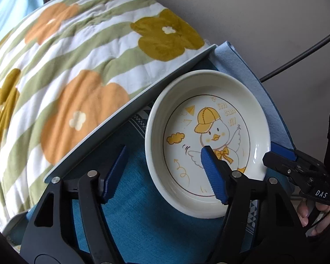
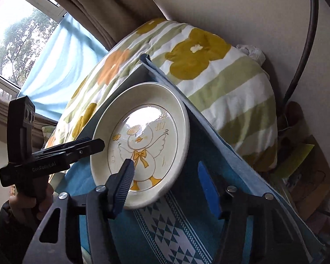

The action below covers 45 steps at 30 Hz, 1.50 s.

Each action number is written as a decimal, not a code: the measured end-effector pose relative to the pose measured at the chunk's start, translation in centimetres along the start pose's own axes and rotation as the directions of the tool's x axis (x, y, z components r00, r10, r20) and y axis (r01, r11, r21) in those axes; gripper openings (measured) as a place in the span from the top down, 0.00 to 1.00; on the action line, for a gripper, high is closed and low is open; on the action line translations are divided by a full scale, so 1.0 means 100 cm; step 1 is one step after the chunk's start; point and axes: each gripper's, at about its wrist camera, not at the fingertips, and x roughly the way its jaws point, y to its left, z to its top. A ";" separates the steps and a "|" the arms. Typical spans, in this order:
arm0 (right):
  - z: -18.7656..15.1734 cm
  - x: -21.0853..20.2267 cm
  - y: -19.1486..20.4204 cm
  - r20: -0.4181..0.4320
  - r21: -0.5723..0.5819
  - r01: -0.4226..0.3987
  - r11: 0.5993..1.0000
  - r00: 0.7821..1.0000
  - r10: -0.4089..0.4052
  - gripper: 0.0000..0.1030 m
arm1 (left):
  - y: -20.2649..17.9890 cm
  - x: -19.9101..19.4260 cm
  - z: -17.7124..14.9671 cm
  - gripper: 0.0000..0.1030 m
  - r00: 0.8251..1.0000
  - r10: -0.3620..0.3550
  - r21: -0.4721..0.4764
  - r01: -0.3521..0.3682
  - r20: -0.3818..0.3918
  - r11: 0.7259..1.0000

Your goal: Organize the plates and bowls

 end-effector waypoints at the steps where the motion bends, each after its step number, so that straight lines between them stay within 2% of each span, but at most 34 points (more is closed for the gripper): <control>1: 0.001 0.003 -0.001 0.000 0.008 0.005 1.000 1.000 -0.005 0.46 | 0.000 0.003 0.001 0.40 1.000 0.001 0.005 -0.001 -0.003 1.000; 5: 0.004 0.008 -0.002 0.010 0.006 0.028 1.000 1.000 -0.028 0.55 | 0.004 0.013 0.005 0.52 1.000 -0.006 0.008 0.006 -0.015 1.000; 7: 0.006 0.012 -0.002 0.005 0.004 0.034 0.999 0.999 -0.034 0.65 | 0.004 0.013 0.007 0.54 1.000 -0.011 0.015 0.012 -0.005 1.000; 8: 0.007 0.014 -0.003 0.003 0.003 0.038 0.999 0.999 -0.038 0.68 | 0.004 0.013 0.008 0.60 1.000 -0.013 0.018 0.013 -0.004 1.000; 9: 0.007 0.016 -0.003 0.002 0.003 0.043 0.999 0.999 -0.043 0.71 | 0.004 0.013 0.009 0.73 1.000 -0.008 0.019 0.008 -0.005 1.000; 12: 0.008 0.019 -0.004 -0.002 0.006 0.050 0.999 0.999 -0.050 0.86 | 0.005 0.015 0.010 0.84 1.000 0.005 0.021 -0.005 -0.001 1.000; 13: 0.009 0.020 -0.004 -0.003 0.006 0.050 0.999 0.999 -0.050 0.88 | 0.005 0.014 0.009 0.84 1.000 0.011 0.022 -0.011 0.004 1.000; 23: 0.009 0.011 -0.004 0.022 -0.014 0.025 1.000 0.999 -0.025 0.89 | 0.005 0.006 0.008 0.85 1.000 0.015 0.000 -0.015 0.021 1.000; 31: 0.013 -0.031 0.018 0.062 -0.101 0.007 0.995 0.998 -0.001 0.88 | -0.012 -0.050 -0.012 0.85 0.993 0.048 -0.017 -0.046 0.108 0.999; 37: -0.005 -0.077 0.053 0.052 -0.205 -0.025 0.978 0.998 0.036 0.88 | -0.023 -0.117 -0.060 0.85 0.977 0.089 -0.078 -0.075 0.191 0.994; 45: -0.071 -0.117 0.106 -0.009 -0.354 -0.086 0.931 0.996 0.089 0.88 | -0.023 -0.197 -0.168 0.85 0.952 0.174 -0.210 -0.121 0.253 0.970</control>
